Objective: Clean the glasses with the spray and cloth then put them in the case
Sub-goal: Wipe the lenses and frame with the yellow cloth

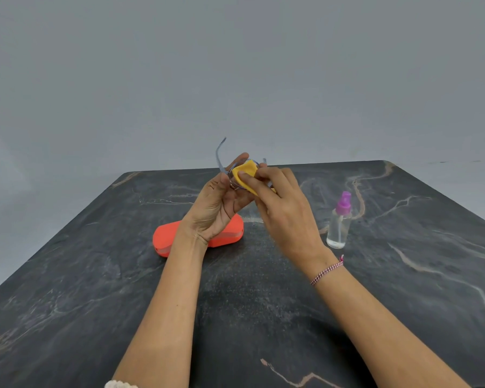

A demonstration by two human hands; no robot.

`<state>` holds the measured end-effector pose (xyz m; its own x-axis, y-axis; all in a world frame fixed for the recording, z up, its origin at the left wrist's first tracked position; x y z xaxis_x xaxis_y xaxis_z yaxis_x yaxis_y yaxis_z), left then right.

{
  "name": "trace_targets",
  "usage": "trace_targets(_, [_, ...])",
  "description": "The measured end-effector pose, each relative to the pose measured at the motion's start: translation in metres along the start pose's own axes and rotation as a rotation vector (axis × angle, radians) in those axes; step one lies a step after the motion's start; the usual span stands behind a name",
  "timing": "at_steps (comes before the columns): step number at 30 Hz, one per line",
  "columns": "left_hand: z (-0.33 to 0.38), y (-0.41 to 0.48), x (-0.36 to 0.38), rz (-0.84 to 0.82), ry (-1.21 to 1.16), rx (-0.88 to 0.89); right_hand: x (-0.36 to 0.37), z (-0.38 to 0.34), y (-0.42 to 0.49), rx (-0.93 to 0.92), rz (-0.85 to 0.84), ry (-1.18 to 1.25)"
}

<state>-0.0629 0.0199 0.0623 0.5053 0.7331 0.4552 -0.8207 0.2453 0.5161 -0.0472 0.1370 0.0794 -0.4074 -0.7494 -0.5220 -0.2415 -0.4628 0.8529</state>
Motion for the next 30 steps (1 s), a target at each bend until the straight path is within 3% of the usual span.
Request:
trace_targets(14, [-0.004,-0.002,-0.005,0.085,0.122,-0.121,-0.005,0.007,0.002,0.062,0.018,0.074])
trace_targets(30, [0.0,-0.006,-0.005,-0.012,0.129,-0.088,-0.011,0.004,0.003,0.039,0.042,0.113])
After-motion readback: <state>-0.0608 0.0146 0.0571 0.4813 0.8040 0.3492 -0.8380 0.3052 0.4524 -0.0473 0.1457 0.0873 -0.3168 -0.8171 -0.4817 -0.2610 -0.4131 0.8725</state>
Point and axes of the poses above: each hand's wrist, its own y-axis towards the middle knuckle, its own x-axis out of the palm, z = x × y, the point moved 5 cm from there along y, towards the middle knuckle, and after that the axes turned 7 degrees about -z, right-handed, at the moved point
